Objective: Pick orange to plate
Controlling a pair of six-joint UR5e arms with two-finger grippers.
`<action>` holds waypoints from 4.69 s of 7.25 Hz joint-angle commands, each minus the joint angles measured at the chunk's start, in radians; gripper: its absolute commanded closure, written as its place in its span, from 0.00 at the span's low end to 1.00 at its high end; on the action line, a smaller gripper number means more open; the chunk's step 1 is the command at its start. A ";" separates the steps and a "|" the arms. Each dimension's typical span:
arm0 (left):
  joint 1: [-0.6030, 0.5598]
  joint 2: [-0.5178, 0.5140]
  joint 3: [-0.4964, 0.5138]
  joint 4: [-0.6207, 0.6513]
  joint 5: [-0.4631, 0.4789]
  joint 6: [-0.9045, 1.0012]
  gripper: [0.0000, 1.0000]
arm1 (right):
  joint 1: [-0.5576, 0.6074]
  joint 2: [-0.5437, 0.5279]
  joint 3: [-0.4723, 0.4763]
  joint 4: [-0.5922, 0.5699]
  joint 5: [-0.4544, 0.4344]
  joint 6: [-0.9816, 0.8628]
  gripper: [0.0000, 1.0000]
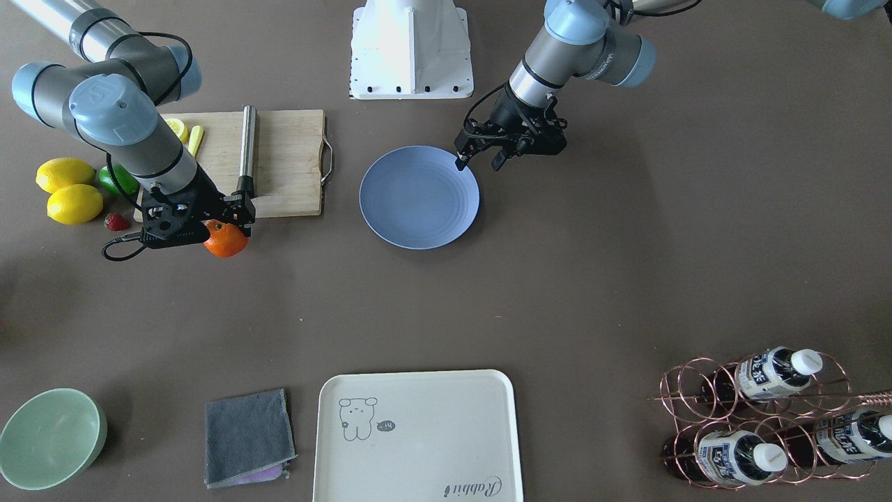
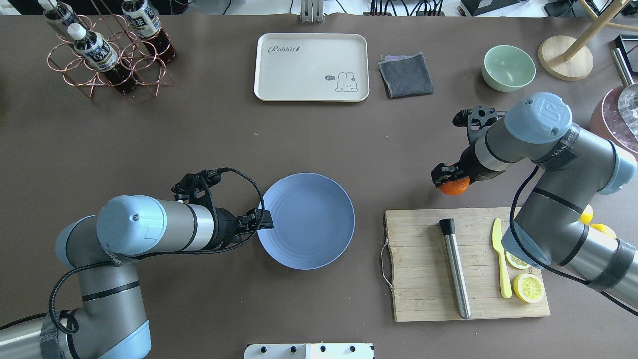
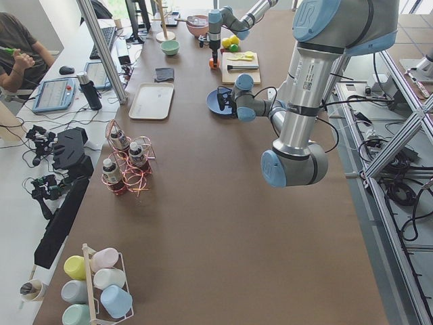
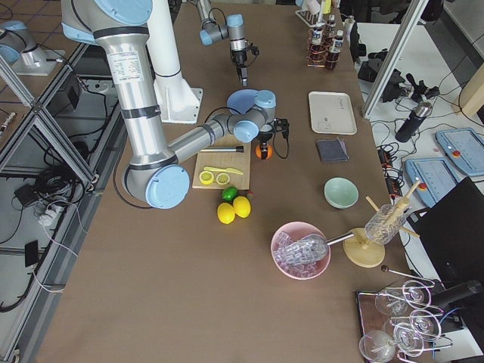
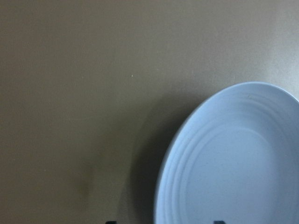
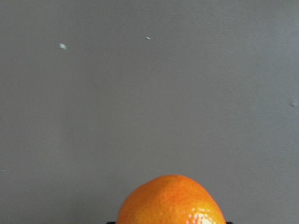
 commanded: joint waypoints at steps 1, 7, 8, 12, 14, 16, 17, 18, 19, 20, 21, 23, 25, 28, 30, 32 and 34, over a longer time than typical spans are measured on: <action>-0.076 0.078 -0.049 0.003 -0.068 0.043 0.13 | -0.099 0.141 0.007 -0.026 -0.059 0.159 1.00; -0.367 0.298 -0.052 -0.009 -0.346 0.448 0.12 | -0.364 0.420 -0.115 -0.176 -0.296 0.368 1.00; -0.365 0.297 -0.052 -0.009 -0.343 0.445 0.10 | -0.364 0.429 -0.129 -0.173 -0.296 0.367 1.00; -0.365 0.297 -0.049 -0.009 -0.343 0.440 0.07 | -0.368 0.475 -0.195 -0.172 -0.304 0.362 1.00; -0.364 0.287 -0.042 -0.008 -0.346 0.442 0.04 | -0.367 0.480 -0.203 -0.170 -0.308 0.363 0.35; -0.354 0.242 0.004 -0.003 -0.362 0.442 0.03 | -0.370 0.480 -0.199 -0.170 -0.338 0.370 0.00; -0.357 0.226 0.015 0.004 -0.385 0.440 0.03 | -0.350 0.476 -0.176 -0.173 -0.327 0.367 0.00; -0.368 0.241 -0.006 0.006 -0.383 0.436 0.03 | -0.304 0.447 -0.130 -0.184 -0.275 0.360 0.00; -0.411 0.282 -0.031 0.007 -0.397 0.442 0.03 | -0.222 0.348 -0.037 -0.184 -0.171 0.336 0.00; -0.484 0.309 -0.036 0.006 -0.459 0.458 0.03 | -0.110 0.216 0.067 -0.185 -0.079 0.228 0.00; -0.550 0.374 -0.031 0.007 -0.472 0.635 0.04 | 0.018 0.107 0.149 -0.223 0.005 0.119 0.00; -0.831 0.441 0.038 0.116 -0.651 1.084 0.04 | 0.253 -0.105 0.169 -0.276 0.122 -0.344 0.00; -1.055 0.435 0.047 0.422 -0.718 1.509 0.04 | 0.546 -0.286 0.121 -0.287 0.283 -0.818 0.00; -1.157 0.460 0.055 0.537 -0.675 1.644 0.03 | 0.806 -0.339 -0.074 -0.305 0.284 -1.226 0.00; -1.163 0.478 0.049 0.532 -0.612 1.664 0.03 | 0.827 -0.336 -0.100 -0.305 0.285 -1.247 0.00; -1.161 0.484 0.061 0.529 -0.615 1.664 0.03 | 0.854 -0.345 -0.096 -0.307 0.287 -1.244 0.00; -1.163 0.478 0.073 0.524 -0.627 1.661 0.03 | 0.865 -0.354 -0.088 -0.325 0.285 -1.246 0.00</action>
